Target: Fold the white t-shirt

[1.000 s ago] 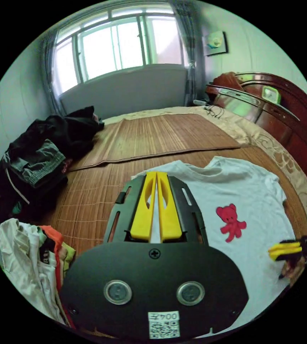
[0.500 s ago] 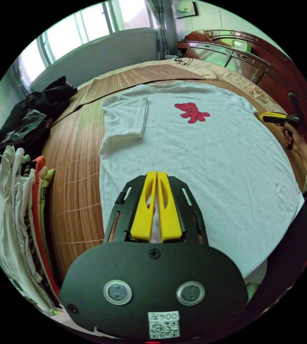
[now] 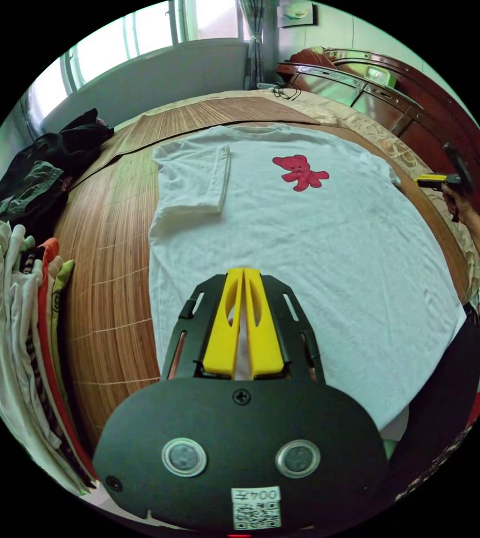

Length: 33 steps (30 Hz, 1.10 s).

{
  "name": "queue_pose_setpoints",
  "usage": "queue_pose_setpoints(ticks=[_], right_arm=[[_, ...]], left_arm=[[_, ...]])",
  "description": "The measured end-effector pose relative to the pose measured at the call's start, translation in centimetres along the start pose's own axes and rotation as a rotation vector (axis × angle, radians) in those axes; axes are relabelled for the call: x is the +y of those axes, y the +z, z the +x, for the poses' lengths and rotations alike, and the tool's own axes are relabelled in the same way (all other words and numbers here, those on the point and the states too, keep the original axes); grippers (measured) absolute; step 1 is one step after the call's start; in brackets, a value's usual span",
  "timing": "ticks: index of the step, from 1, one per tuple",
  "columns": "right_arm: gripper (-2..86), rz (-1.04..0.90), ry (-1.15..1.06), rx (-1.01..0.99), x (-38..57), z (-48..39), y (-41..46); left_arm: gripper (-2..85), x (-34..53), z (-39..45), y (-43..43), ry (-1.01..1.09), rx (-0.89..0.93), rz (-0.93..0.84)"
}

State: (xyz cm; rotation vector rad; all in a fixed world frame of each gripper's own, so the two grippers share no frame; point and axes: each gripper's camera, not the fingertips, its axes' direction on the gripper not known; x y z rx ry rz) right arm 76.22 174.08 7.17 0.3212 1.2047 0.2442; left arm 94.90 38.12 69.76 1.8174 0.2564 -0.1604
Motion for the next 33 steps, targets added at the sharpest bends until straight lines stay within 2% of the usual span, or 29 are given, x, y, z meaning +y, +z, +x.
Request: queue_pose_setpoints(ticks=[2, 4, 5, 9, 11, 15, 21, 24, 30, 33], right_arm=[[8.7, 0.115, 0.113, -0.316, -0.1, 3.3, -0.2], [10.6, 0.199, 0.198, -0.542, -1.3, 4.9, 0.3], [11.2, 0.184, 0.257, -0.558, -2.8, 5.1, 1.3], [12.6, 0.056, 0.349, -0.504, -7.7, 4.0, 4.9], [5.5, 0.060, 0.345, -0.409, -9.5, 2.5, 5.0], [1.3, 0.048, 0.262, -0.340, -11.7, 0.5, 4.4], [0.2, 0.092, 0.214, -0.367, -15.4, 2.4, -1.2], [0.3, 0.081, 0.127, -0.307, -17.9, 0.6, -5.4], [1.4, 0.005, -0.054, -0.070, -21.5, -9.2, -12.8], [2.8, 0.000, -0.209, 0.171, -21.6, -18.5, -15.4]], left_arm=[[0.3, -0.1, 0.0, -0.2, 0.000, 0.002, 0.001], [0.3, -0.3, 0.0, -0.5, 0.000, 0.005, 0.002], [0.3, -0.3, 0.0, -0.5, 0.000, 0.006, 0.002], [0.2, -0.7, -0.2, -0.9, -0.007, 0.021, 0.002], [0.3, -0.8, -0.4, -1.0, -0.012, 0.031, 0.003], [0.3, -1.2, -0.4, -1.3, -0.016, 0.039, 0.004], [0.3, -1.8, 0.3, -1.6, -0.003, 0.012, 0.004], [0.4, -2.1, 0.5, -1.7, 0.000, 0.005, 0.004], [0.5, -2.8, 0.6, -1.6, -0.007, 0.018, 0.004], [0.5, -3.2, 0.9, -1.5, -0.006, 0.016, 0.004]])
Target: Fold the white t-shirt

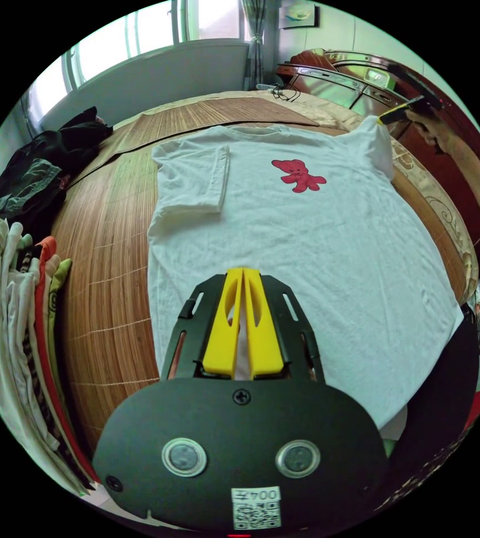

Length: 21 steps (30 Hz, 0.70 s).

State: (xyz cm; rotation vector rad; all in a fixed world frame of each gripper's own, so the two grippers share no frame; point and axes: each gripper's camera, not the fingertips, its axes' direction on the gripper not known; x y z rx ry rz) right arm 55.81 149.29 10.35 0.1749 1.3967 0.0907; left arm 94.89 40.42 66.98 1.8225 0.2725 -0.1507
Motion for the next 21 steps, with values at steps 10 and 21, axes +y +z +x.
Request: queue_pose_setpoints(ticks=[10, 21], right_arm=[[12.7, 0.241, -0.213, 0.023, 4.9, -18.4, -3.0], [15.3, 0.309, -0.094, -0.199, 16.7, -6.1, 3.5]], left_arm=[[0.4, -1.3, 0.6, 0.7, -0.007, 0.013, 0.000], [0.4, -2.9, 2.4, 2.0, -0.006, 0.010, 0.001]])
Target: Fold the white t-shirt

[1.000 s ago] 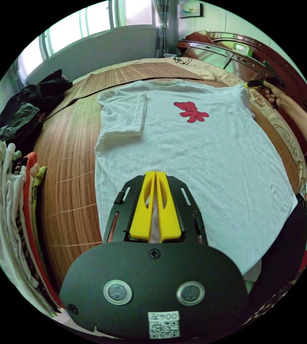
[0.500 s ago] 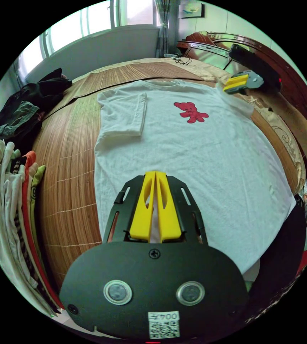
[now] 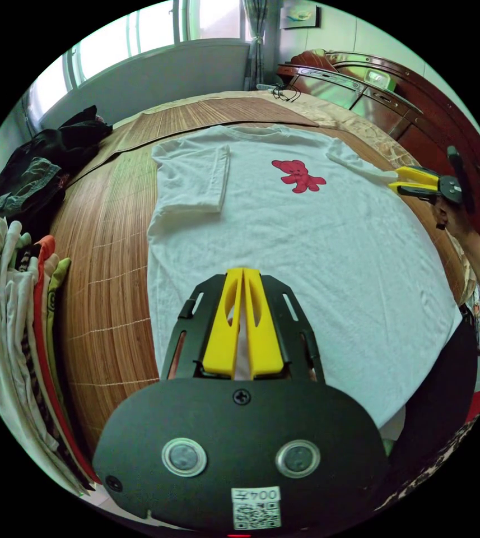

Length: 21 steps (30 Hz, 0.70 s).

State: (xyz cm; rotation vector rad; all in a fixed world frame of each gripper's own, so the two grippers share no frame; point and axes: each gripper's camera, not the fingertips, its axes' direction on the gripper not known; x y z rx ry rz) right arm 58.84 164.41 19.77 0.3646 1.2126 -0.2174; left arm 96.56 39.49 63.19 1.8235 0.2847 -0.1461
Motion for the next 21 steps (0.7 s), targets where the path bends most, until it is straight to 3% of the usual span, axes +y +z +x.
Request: queue_pose_setpoints(ticks=[4, 6, 9, 13, 15, 21], right_arm=[[13.3, -0.045, -0.146, 0.089, 0.0, -0.2, 1.9], [4.7, -0.042, -0.209, 0.138, -0.1, -0.5, 2.3], [3.6, -0.055, -0.271, 0.205, 0.1, -0.7, 1.6], [4.6, -0.037, -0.193, 0.095, 2.3, -0.2, -1.4], [8.1, -0.053, -0.192, -0.005, 3.9, -0.3, -1.0], [7.4, 0.030, -0.054, -0.136, 9.1, 5.0, -0.8]], left_arm=[[0.3, -0.6, 0.8, 0.6, -0.001, 0.000, -0.001], [0.3, -0.9, 1.3, 0.8, 0.000, -0.002, -0.001], [0.3, -1.3, 2.0, 1.1, 0.001, -0.004, -0.001], [0.5, -2.4, 2.6, 0.8, -0.010, -0.016, -0.024], [0.6, -4.0, 3.3, -1.3, -0.026, -0.055, 0.059], [0.6, -15.5, 10.8, -2.5, 0.107, 0.120, 0.219]])
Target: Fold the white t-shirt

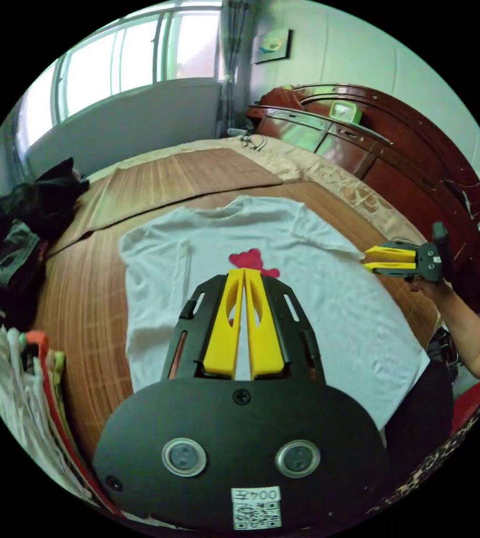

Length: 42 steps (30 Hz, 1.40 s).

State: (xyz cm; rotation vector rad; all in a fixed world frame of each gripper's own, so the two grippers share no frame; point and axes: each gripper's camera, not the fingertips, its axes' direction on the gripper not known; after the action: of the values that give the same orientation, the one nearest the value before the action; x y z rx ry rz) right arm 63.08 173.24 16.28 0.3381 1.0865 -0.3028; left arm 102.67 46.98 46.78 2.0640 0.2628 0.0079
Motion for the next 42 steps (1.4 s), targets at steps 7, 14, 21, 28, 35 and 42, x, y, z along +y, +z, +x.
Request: queue_pose_setpoints(ticks=[7, 14, 21, 28, 35, 42], right_arm=[[-0.4, 0.079, 0.317, -0.195, 3.0, 12.0, 1.7], [-0.2, -0.053, 0.128, -0.276, -0.8, 10.0, 6.7], [3.9, -0.038, 0.278, -0.200, 1.7, 13.9, 8.9], [4.3, -0.039, 0.340, -0.264, 5.6, 13.3, 7.9], [4.3, -0.033, 0.400, -0.192, 8.2, 11.6, 6.0], [3.4, 0.039, 0.455, -0.302, 11.7, 8.8, 2.5]], left_arm=[[0.6, -16.3, 14.7, 14.4, 0.366, 0.044, -0.044], [0.7, -23.4, 21.3, 28.1, 0.427, -0.009, -0.262], [0.8, -26.1, 19.5, 33.5, 0.262, 0.030, -0.242], [0.7, -25.2, 14.8, 29.0, 0.016, 0.208, -0.201], [0.6, -19.8, 8.6, 20.2, 0.000, 0.171, -0.215], [0.8, -0.6, 5.2, 6.8, 0.137, 0.023, -0.209]])
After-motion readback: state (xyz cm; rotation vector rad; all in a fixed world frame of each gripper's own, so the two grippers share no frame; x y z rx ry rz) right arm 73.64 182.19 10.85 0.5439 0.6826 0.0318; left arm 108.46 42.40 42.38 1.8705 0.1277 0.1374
